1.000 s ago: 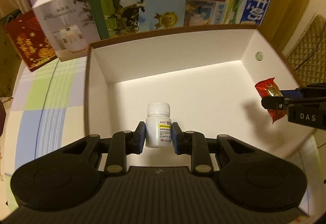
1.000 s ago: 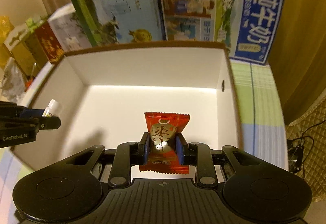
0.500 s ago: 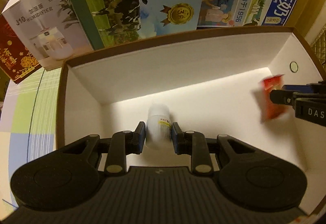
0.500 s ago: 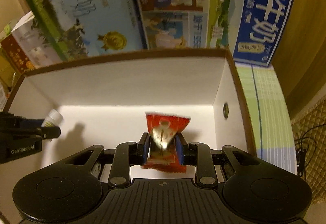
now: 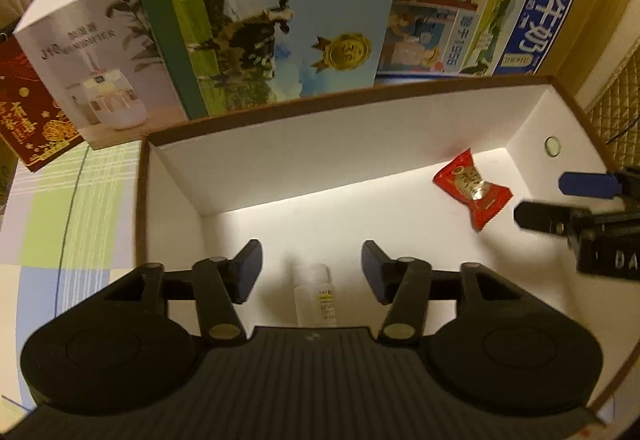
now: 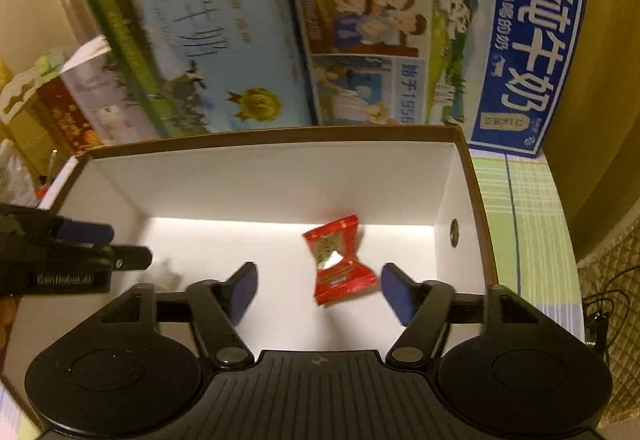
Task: Organize objects
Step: 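Carry both items into the brown box and open both tools to release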
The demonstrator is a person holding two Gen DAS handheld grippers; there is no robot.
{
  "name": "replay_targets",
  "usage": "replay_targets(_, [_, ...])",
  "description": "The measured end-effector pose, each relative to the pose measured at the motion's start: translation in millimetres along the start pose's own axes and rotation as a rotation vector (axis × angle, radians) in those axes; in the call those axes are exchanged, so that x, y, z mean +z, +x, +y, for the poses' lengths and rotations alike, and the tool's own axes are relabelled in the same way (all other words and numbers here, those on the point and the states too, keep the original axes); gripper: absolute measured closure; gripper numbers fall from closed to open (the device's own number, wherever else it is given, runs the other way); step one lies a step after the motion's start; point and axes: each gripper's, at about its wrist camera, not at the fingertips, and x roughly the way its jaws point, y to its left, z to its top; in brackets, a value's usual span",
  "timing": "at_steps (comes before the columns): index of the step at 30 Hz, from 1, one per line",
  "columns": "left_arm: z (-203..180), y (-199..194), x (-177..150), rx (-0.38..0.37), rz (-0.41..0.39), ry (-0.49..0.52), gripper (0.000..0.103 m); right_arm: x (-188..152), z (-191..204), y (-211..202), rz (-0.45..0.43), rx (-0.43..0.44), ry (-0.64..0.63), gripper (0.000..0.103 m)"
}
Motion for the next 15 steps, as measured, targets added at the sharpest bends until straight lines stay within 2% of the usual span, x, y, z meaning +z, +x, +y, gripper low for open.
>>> replay_targets(2, [1, -12, -3, -0.001, -0.014, 0.001, 0.045, -3, 3, -10, -0.018, 0.001, -0.011, 0.014])
replay_targets(5, [1, -29, -9, -0.01, -0.026, -0.001, 0.041, -9, 4, -26, -0.029, 0.01, 0.004, 0.009])
replay_targets(9, [0, -52, -20, -0.025, -0.041, -0.006, 0.036, -17, 2, -47, -0.042, 0.014, 0.037, 0.007])
replay_targets(15, [-3, -86, -37, -0.033, -0.064, -0.011, 0.036, -29, 3, -77, -0.071, -0.006, 0.065, 0.006])
